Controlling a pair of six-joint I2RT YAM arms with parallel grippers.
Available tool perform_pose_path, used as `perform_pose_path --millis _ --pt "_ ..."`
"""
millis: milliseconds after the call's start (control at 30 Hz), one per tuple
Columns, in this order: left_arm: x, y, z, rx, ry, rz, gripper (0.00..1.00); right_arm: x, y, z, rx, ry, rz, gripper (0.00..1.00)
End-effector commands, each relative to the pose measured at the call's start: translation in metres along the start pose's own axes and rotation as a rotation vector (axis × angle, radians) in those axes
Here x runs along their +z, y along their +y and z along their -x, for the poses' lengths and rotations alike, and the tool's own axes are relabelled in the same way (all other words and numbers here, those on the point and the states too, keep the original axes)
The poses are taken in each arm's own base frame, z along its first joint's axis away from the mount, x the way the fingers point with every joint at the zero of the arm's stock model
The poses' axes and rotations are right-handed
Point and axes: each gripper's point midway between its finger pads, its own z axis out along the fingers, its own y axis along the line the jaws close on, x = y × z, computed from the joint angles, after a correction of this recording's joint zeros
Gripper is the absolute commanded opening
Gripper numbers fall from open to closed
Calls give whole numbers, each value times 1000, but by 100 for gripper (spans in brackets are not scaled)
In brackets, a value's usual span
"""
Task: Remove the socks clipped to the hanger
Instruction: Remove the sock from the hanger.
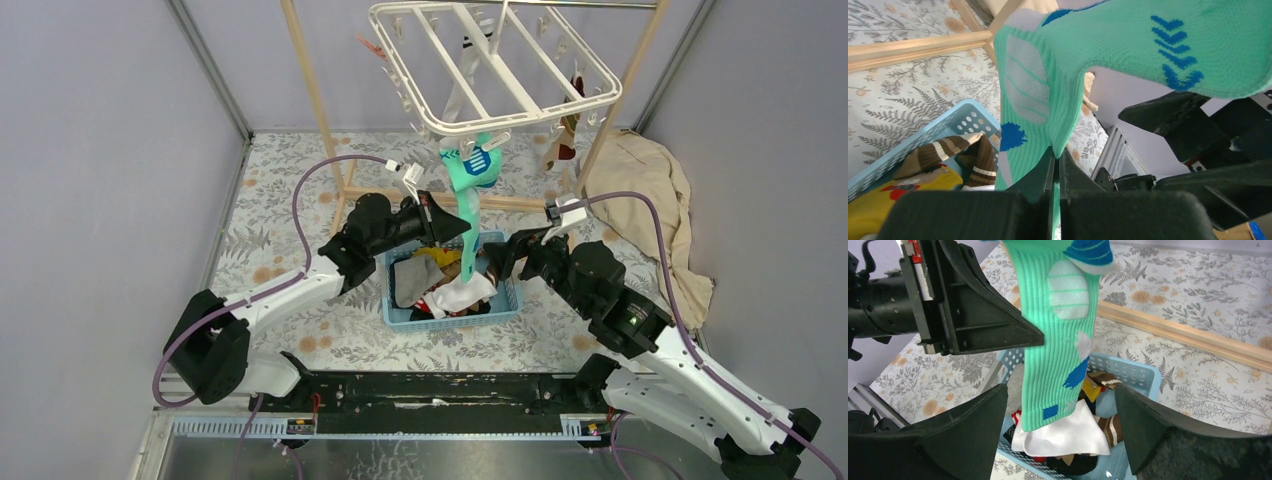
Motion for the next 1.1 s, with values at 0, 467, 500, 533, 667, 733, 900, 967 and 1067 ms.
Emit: perform_pose_path --millis 0,467,500,533,667,733,900,967,1067 --pt "0 -19 7 -12 -20 -112 0 -5 -4 5 26 -28 -24 85" --pt "-3 -23 4 -41 -14 -135 0 -3 -6 -12 34 4 -20 86" --pt "-3 -23 4 -41 -14 -135 0 -3 -6 -13 35 6 -20 86" --pt "-3 -23 4 -41 -14 -134 0 -3 -6 -14 37 8 -21 87" --pt "-3 -22 2 -46 -11 -135 0 -3 -8 -19 42 17 -32 88" --pt "-2 -21 2 -48 -11 -133 0 -3 -9 -20 42 22 -35 90" --pt "-2 -21 2 -49 -13 -134 0 -2 -10 -22 36 42 -43 99" --pt "-2 -21 2 -49 -12 -134 0 -1 -10 -23 33 52 -46 100" --pt "-2 -21 2 -49 -13 -134 0 0 -9 -25 36 61 -47 100"
